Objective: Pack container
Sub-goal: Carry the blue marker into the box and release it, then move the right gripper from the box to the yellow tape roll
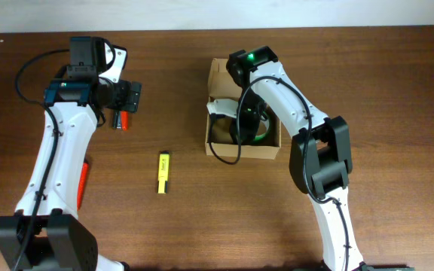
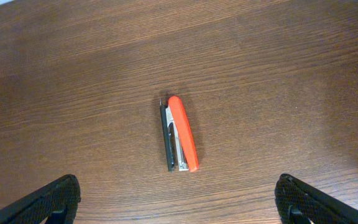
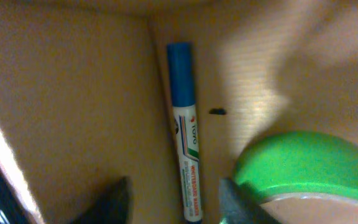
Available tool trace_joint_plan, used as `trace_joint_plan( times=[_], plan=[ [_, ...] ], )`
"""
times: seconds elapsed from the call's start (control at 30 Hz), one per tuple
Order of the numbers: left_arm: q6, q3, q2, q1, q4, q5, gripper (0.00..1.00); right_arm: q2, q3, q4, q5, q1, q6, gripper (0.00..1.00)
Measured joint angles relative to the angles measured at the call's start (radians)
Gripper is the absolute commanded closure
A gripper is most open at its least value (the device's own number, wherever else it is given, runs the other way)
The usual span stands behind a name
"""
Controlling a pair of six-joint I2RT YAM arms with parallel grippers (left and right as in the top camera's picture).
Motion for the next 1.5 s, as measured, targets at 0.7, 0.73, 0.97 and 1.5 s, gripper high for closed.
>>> trace_joint_plan(
  times=[0.7, 0.73, 0.97, 1.5],
  plan=[
    [0.0, 0.0, 0.0, 0.0, 0.0, 0.0, 0.0, -0.325, 0.181, 0.164, 0.195, -0.045, 0.381, 0.56],
    [0.001, 0.0, 0.0, 0.0, 0.0, 0.0, 0.0, -0.383, 0.135, 0.188, 0.201, -0.066, 0.396, 0.56],
    [0.003, 0.0, 0.0, 0.0, 0.0, -0.004, 0.0, -0.827, -0.313, 0.315, 0.244, -0.265, 0.486, 0.55],
    [0.004, 0.0, 0.0, 0.0, 0.014, -0.008, 0.0, -1.213, -0.824, 0.208, 0.241, -0.516, 0.837, 0.53]
  ],
)
